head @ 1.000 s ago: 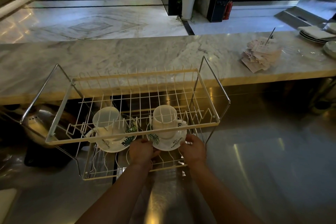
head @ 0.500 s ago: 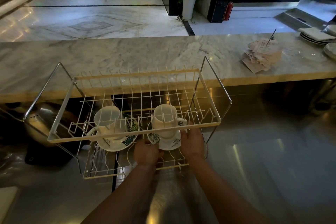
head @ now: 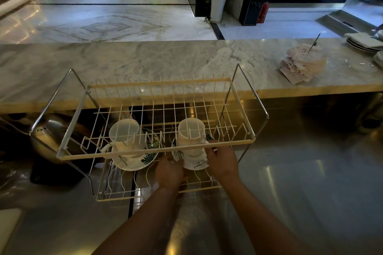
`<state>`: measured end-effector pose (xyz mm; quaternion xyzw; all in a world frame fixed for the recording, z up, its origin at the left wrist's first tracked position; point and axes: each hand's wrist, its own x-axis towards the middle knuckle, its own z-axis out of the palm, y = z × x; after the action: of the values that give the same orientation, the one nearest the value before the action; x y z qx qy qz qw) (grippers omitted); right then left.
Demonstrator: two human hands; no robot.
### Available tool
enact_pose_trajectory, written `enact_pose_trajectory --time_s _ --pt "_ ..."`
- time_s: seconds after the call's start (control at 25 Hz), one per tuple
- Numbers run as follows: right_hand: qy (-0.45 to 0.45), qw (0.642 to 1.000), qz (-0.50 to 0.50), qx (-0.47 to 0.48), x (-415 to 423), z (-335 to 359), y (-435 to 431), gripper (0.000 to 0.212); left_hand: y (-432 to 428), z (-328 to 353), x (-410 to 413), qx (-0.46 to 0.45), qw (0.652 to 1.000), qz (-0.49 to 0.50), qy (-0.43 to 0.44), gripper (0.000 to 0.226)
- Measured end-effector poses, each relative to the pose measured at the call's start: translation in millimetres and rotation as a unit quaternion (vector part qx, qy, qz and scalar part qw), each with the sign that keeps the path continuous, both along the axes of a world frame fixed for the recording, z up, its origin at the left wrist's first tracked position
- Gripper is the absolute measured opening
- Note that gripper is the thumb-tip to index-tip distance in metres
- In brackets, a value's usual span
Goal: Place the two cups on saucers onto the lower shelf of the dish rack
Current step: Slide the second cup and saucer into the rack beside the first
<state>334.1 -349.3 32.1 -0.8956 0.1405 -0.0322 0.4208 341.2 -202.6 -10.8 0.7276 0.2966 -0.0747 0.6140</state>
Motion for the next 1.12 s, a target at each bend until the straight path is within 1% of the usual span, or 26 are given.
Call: enact_pose_trajectory --time_s 0.04,0.12,0.2,0.28,0.36,0.4,0.44,0.52,0.6,0.76,0.88,1.0,1.12 --pt "-0.007 1.0 0.005 -0.01 -0.9 0.7 -0.9 0.033 -2.4 0.0 -0.2 0.006 1.0 0.005 -0.001 0.022" --pt "-0.027 0.999 0.0 -0.02 -5.9 -0.3 -1.3 0.029 -3.2 2.3 3.1 0.015 1.0 0.003 -0.006 0.018" --pt "-0.05 0.998 -0.019 -0.013 -14.4 -3.6 0.6 0.025 -0.1 3.5 10.4 0.013 1.0 -0.011 -0.019 0.014" --pt "-0.069 0.997 -0.037 -0.007 -21.3 -7.5 2.0 0.023 3.2 2.4 18.5 0.012 1.0 -0.015 -0.018 0.016" --pt "-0.082 0.995 -0.053 0.003 -26.2 -10.7 2.2 0.023 4.1 -0.5 19.0 -0.001 1.0 -0.013 -0.015 0.016" --pt "-0.087 0.995 -0.057 0.007 -28.3 -10.9 3.0 0.023 3.4 -0.5 16.3 -0.014 1.0 -0.006 -0.014 0.013" --pt "-0.09 0.994 -0.057 0.009 -29.3 -10.9 4.1 0.023 2.5 -1.3 13.7 -0.019 1.0 0.003 -0.014 0.011" --pt "-0.089 0.994 -0.06 0.016 -31.1 -10.6 4.8 0.022 -0.3 -4.4 10.0 -0.024 0.999 0.019 -0.013 0.02" --pt "-0.094 0.993 -0.063 0.023 -33.0 -10.9 4.8 0.022 -1.5 -3.4 9.7 -0.021 0.999 0.023 -0.016 0.018" --pt "-0.096 0.992 -0.069 0.033 -32.9 -12.5 4.8 0.023 0.4 -2.9 16.8 -0.025 1.0 0.004 -0.017 0.024" --pt "-0.104 0.992 -0.064 0.03 -34.1 -13.3 6.3 0.022 2.8 -4.8 17.4 -0.041 0.999 0.005 -0.01 0.019" --pt "-0.106 0.992 -0.051 0.043 -35.6 -15.4 9.7 0.017 3.9 -5.4 18.5 -0.046 0.999 -0.003 0.001 0.026" --pt "-0.098 0.993 -0.055 0.046 -33.7 -17.3 12.0 0.017 5.6 -4.5 19.6 -0.056 0.998 -0.004 0.004 0.025"
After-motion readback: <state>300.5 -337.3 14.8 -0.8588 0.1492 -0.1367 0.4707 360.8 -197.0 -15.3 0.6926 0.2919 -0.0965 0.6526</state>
